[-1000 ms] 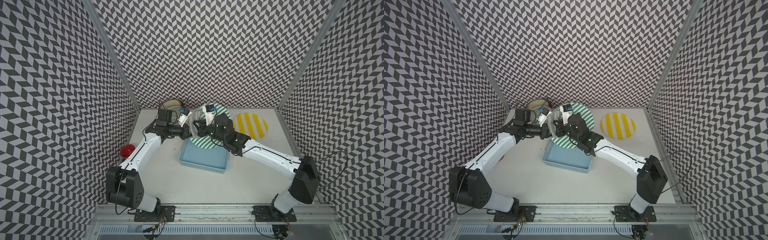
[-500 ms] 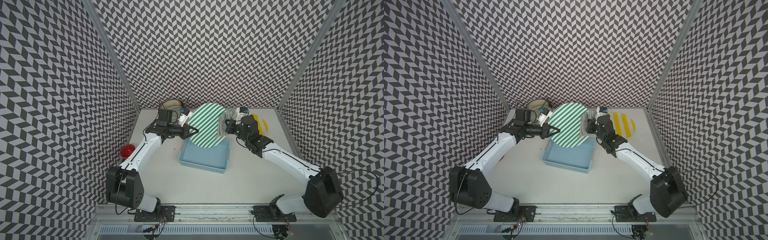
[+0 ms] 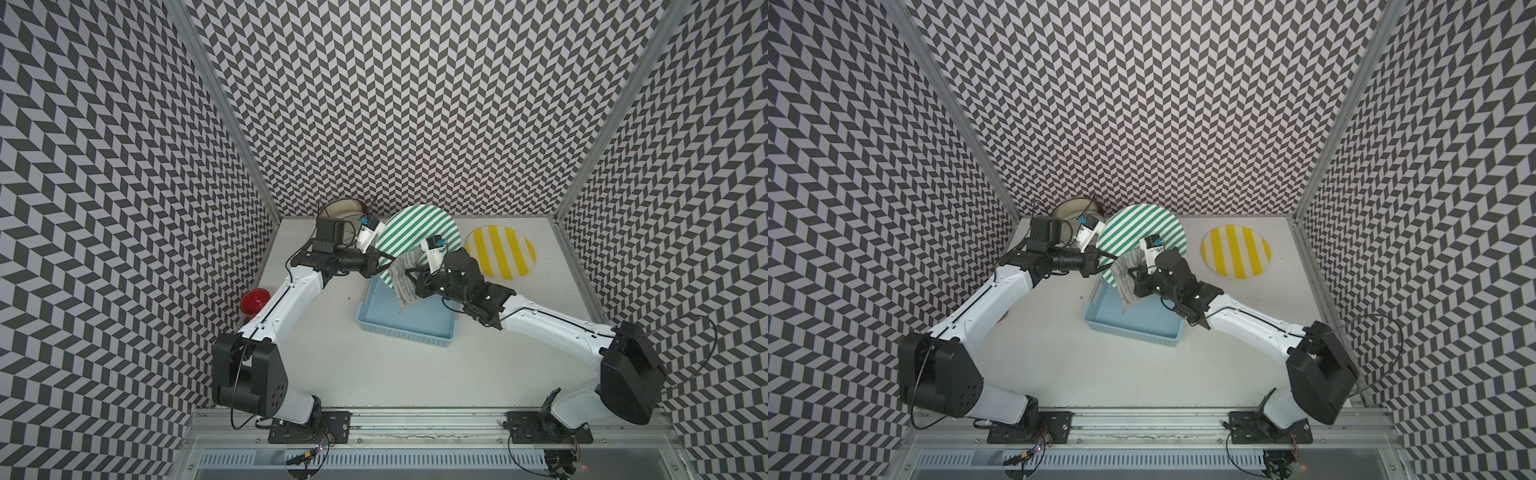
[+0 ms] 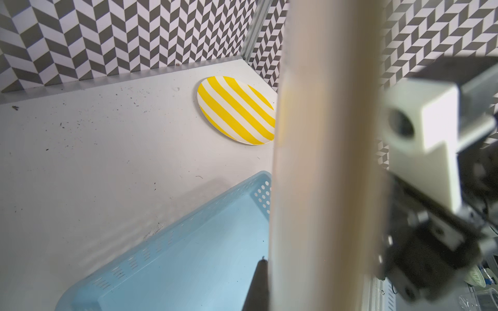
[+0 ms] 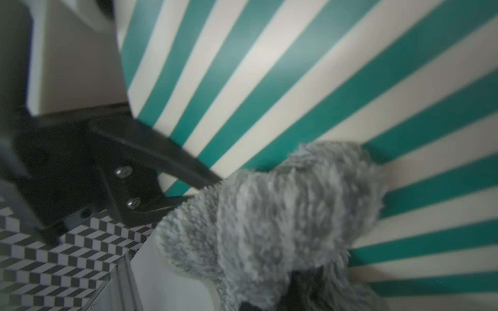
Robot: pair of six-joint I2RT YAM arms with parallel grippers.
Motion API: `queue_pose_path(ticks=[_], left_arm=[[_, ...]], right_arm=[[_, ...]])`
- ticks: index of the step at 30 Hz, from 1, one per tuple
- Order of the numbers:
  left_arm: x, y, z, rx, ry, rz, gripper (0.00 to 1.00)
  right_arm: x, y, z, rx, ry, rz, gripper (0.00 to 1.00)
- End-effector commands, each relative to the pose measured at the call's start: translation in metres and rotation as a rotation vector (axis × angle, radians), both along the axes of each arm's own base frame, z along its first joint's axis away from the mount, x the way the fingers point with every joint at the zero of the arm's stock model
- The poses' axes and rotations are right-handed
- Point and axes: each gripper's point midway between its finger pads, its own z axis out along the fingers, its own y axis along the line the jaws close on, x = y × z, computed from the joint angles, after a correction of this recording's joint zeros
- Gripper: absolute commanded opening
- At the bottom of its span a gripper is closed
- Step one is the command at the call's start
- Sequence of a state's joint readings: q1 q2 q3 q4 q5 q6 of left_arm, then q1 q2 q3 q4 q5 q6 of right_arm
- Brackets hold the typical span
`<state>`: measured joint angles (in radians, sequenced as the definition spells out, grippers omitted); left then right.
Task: Wipe the wet plate dry
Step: Wipe the plate with towel.
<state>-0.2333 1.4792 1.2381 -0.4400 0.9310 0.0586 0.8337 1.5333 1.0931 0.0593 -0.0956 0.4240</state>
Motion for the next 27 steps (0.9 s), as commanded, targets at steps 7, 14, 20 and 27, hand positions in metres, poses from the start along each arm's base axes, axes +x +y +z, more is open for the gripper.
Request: queue_pose_path(ticks=[7, 14, 20, 27], left_arm=[[-0.026, -0.016, 0.047, -0.111, -0.138, -0.147, 0.00], [-0.028, -0.016, 0.049, -0.114, -0.144, -0.150, 0.00], [-0.029, -0.016, 0.050, -0.116, -0.146, -0.154, 0.00], [-0.031, -0.015, 0.050, -0.098, -0.165, -0.158, 0.00]], right_arm=[[-0.003, 0.026, 0.003, 0.023, -0.012, 0.029, 0.00], [0.025, -0.027, -0.027, -0.045, 0.058, -0.194, 0.00], [0.055, -0.103, -0.051, 0.017, 0.171, -0.372, 0.00], [0.088, -0.174, -0.022, 0.098, 0.136, -0.489, 0.00]])
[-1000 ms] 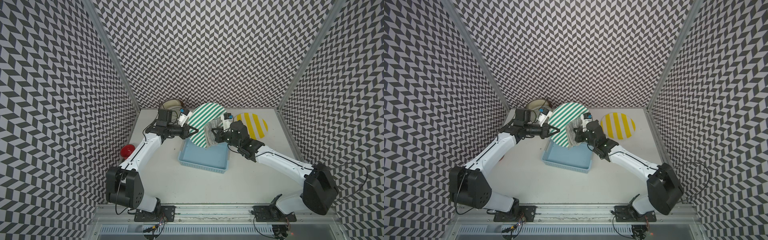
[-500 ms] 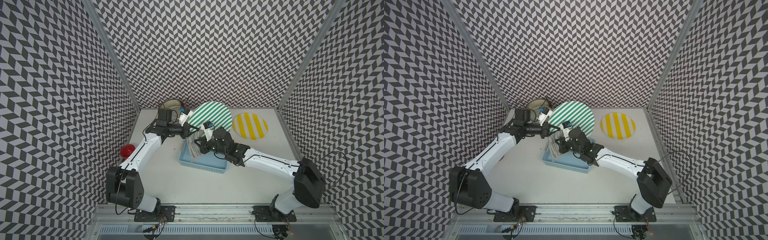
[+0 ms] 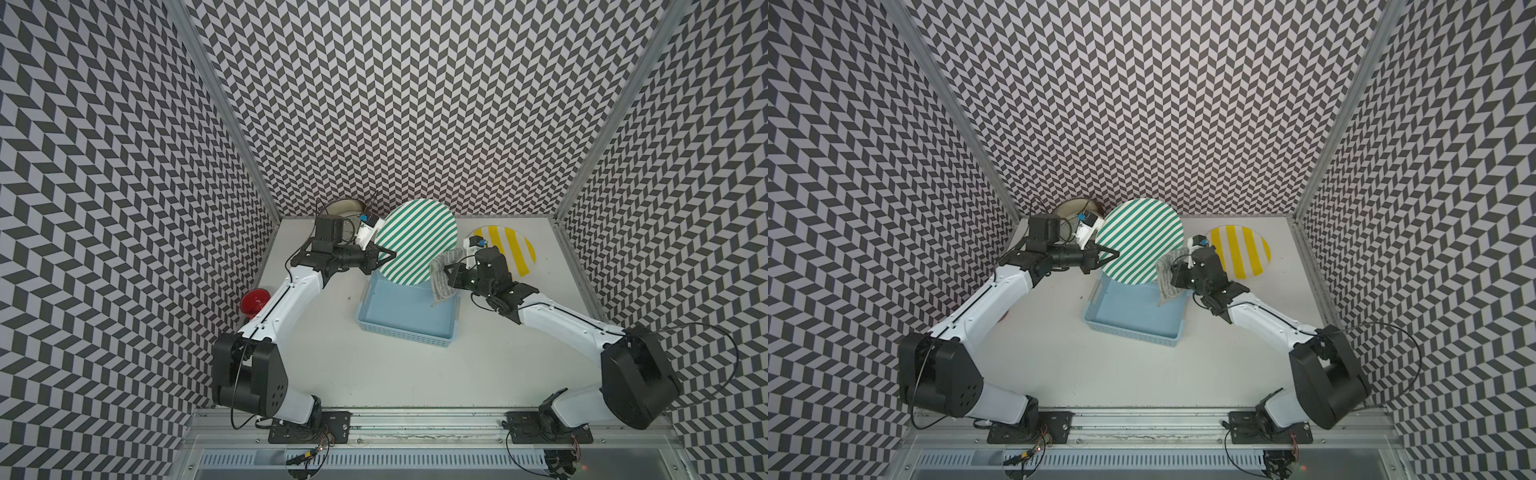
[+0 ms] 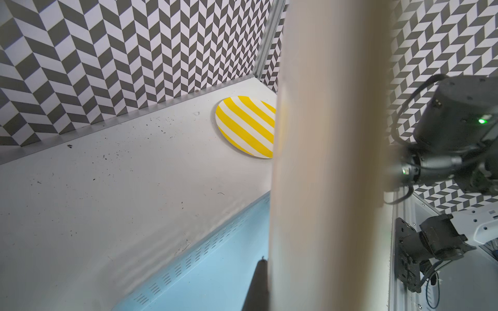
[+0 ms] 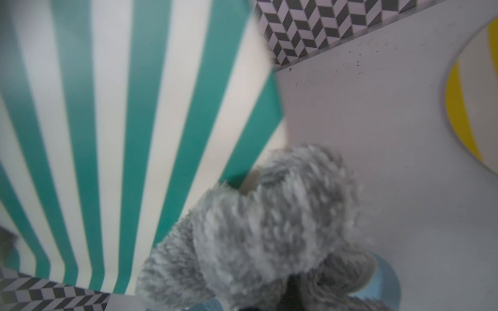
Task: Wipe the wet plate dry
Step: Wipe the plate with towel.
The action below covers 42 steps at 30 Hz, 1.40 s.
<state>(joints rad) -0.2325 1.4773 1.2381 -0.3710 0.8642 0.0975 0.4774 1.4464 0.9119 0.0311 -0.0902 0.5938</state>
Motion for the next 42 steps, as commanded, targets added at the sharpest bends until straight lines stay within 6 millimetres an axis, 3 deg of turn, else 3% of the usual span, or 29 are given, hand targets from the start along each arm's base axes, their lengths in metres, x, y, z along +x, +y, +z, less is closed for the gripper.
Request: queue_pose_path(ticks=[1, 8, 13, 17, 21, 29, 35, 42], left_arm=[[-0.047, -0.019, 0.044, -0.114, -0.057, -0.209, 0.00], [-0.050, -0.010, 0.030, 0.004, -0.094, -0.195, 0.00], [-0.065, -0.004, 0.024, 0.115, -0.163, -0.252, 0.00], [-0.093, -0.005, 0.022, 0.210, -0.232, -0.389, 0.00], [-0.113, -0.010, 0.022, 0.268, -0.239, -0.493, 0.00], [-0.147, -0.026, 0.008, 0.335, -0.245, -0.613, 0.00], [-0.158, -0.034, -0.001, 0.356, -0.242, -0.655, 0.00], [-0.160, -0.038, -0.005, 0.378, -0.240, -0.670, 0.00]], right_arm=[[0.021, -0.031, 0.037, 0.041, -0.083, -0.080, 0.00], [0.038, -0.091, 0.080, 0.081, -0.146, -0.158, 0.00], [0.028, -0.107, 0.093, 0.129, -0.181, -0.126, 0.00], [0.015, -0.085, 0.104, 0.211, -0.214, 0.060, 0.00], [-0.003, -0.048, 0.117, 0.321, -0.239, 0.317, 0.00], [-0.035, 0.021, 0.120, 0.405, -0.218, 0.660, 0.00], [-0.082, 0.074, 0.120, 0.438, -0.185, 0.970, 0.00], [-0.122, 0.097, 0.119, 0.472, -0.149, 1.163, 0.00]])
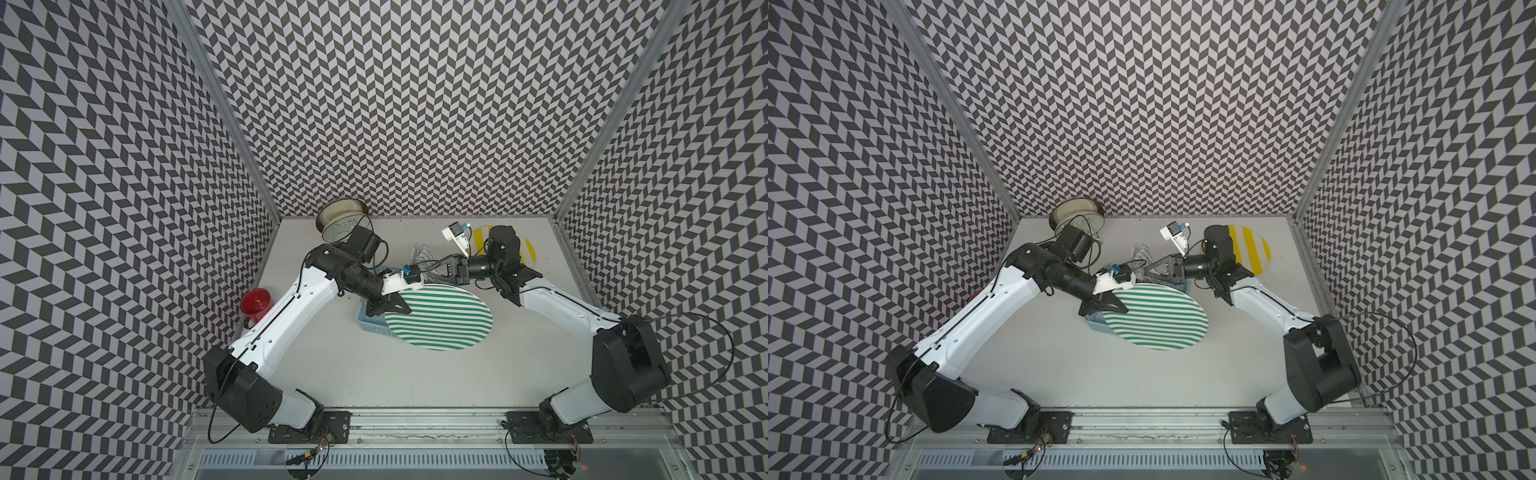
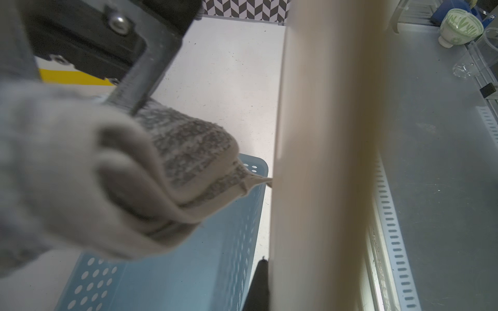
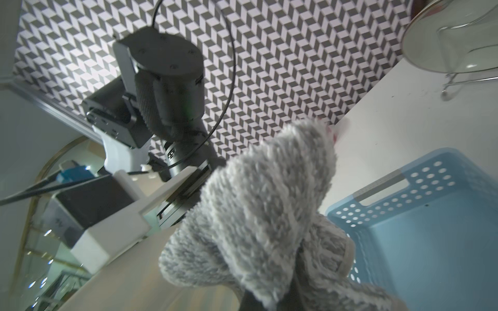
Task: Wipe the wet plate dry
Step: Wipe the plate with towel.
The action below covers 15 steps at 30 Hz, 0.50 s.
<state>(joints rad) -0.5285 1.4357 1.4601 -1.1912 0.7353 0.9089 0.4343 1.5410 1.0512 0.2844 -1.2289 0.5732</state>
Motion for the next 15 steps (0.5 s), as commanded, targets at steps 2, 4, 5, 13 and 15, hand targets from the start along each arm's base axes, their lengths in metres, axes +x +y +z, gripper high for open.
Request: queue_pose_path(ticks=[2, 4, 5, 13, 15], left_arm=[[-0.009, -0.003, 0.009, -0.023, -0.020, -0.034, 0.00], [-0.010, -0.004, 0.008, -0.017, -0.018, -0.039, 0.00], [-0.010, -0.004, 0.007, -0.014, -0.018, -0.041, 0.00], [-0.008, -0.006, 0.013, -0.017, -0.032, -0.041, 0.00], [-0.007, -0.007, 0.015, -0.020, -0.042, -0.038, 0.00]], right_arm=[[-0.026, 0.009, 0.017, 0.048, -0.094, 0.149, 0.00], [-0.035, 0.013, 0.019, 0.050, -0.108, 0.187, 0.00], [-0.039, 0.015, 0.020, 0.053, -0.115, 0.205, 0.00], [-0.050, 0.022, 0.019, 0.052, -0.116, 0.260, 0.00], [-0.052, 0.022, 0.021, 0.056, -0.123, 0.263, 0.00]])
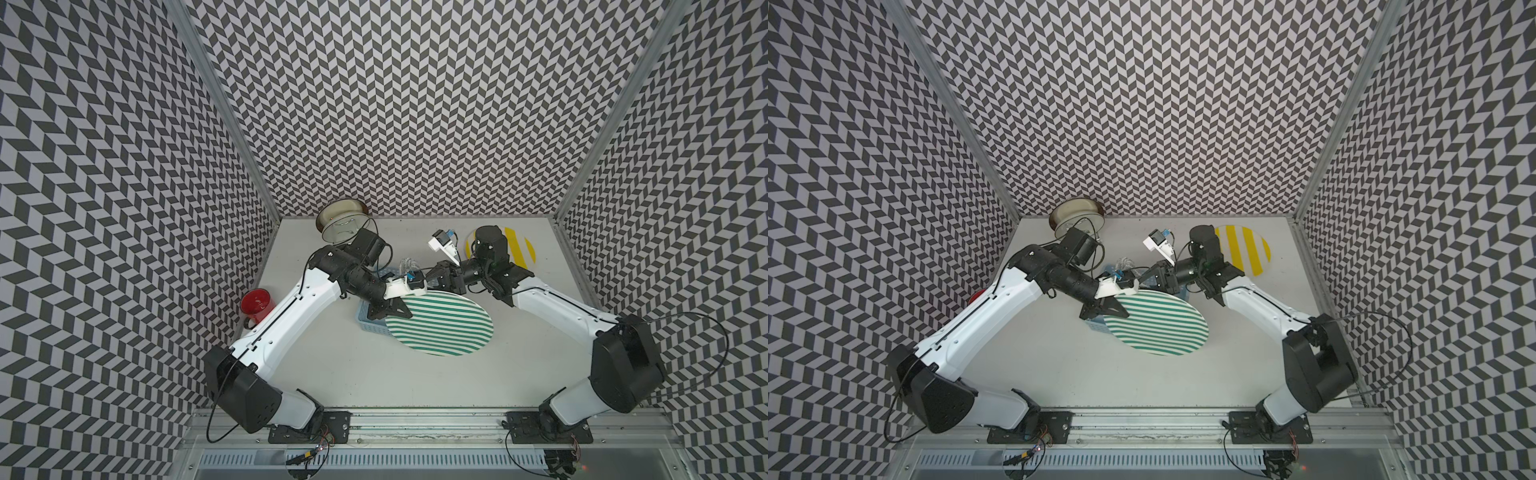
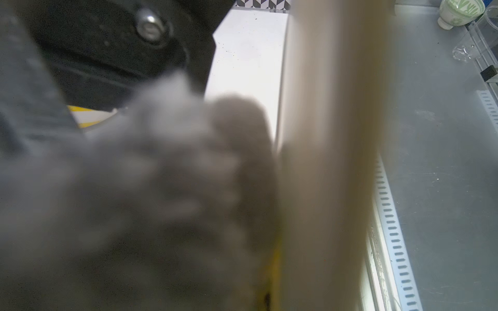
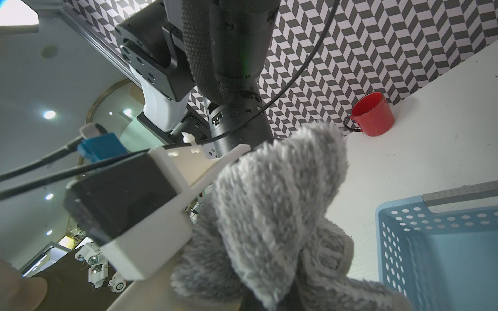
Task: Wipe the wet plate dry
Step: Wipe the plate with towel.
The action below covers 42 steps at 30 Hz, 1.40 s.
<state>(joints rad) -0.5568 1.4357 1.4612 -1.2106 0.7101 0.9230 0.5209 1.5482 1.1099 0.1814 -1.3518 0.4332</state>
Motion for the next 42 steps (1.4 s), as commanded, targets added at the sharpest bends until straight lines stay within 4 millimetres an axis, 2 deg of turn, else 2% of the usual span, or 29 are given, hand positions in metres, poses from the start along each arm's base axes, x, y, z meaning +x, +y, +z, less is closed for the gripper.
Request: queue_pose_path(ticks=[1, 13, 31, 42], left_arm=[[0.002, -0.005, 0.019, -0.047, -0.038, -0.007, 0.00], [0.024, 0.004, 0.029, -0.071, -0.066, 0.064, 0.00], [0.040, 0.041, 0.030, -0.053, -0.074, 0.141, 0.00], [0.054, 0.062, 0.037, -0.057, -0.112, 0.211, 0.00]], right_arm=[[-0.008, 0.001, 0.011, 0.032, -0.047, 0.051, 0.00], [-0.019, -0.001, 0.024, 0.066, -0.100, 0.052, 0.00], [-0.028, -0.006, 0.037, 0.104, -0.163, 0.043, 0.00], [-0.027, -0.006, 0.037, 0.107, -0.171, 0.035, 0.00]])
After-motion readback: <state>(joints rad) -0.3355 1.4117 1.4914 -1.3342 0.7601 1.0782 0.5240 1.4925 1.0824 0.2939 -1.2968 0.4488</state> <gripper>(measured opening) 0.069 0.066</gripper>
